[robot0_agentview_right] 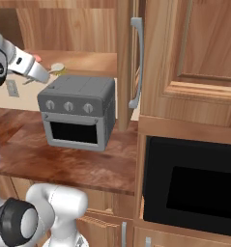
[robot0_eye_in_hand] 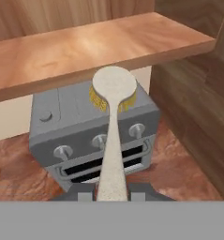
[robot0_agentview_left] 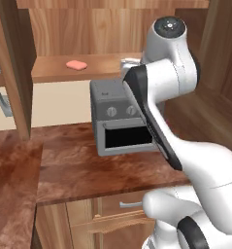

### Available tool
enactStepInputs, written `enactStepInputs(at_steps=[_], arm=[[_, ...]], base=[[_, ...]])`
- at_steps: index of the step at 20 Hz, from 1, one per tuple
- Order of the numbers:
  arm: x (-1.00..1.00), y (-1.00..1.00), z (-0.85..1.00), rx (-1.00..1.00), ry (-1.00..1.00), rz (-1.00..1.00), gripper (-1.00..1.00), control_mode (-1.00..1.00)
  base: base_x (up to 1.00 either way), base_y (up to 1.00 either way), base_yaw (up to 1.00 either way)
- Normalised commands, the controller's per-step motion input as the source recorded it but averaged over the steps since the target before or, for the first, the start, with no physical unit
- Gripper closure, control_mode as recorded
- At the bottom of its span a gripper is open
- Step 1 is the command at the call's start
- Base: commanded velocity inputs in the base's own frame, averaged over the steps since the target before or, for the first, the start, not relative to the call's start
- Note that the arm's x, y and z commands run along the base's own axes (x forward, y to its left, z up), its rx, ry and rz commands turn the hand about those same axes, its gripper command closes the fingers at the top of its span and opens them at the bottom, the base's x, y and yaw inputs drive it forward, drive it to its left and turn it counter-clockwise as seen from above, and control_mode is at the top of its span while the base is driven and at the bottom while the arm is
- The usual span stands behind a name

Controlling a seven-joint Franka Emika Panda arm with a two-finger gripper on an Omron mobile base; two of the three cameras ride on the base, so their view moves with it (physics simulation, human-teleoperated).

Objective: Locate and retrieve the bar soap and dish brush from the cabinet. Place them next to the sink.

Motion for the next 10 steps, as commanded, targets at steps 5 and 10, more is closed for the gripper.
enactStepInputs(at_steps=[5,10], arm=[[-0.60,-0.16,-0.17,-0.02,0.09,0.30,1.00,-1.00],[-0.45,-0.21,-0.32,-0.01,0.02,0.39,1.00,-1.00]], base=[[0.00,0.00,0.00],[0.00,0.00,0.00]])
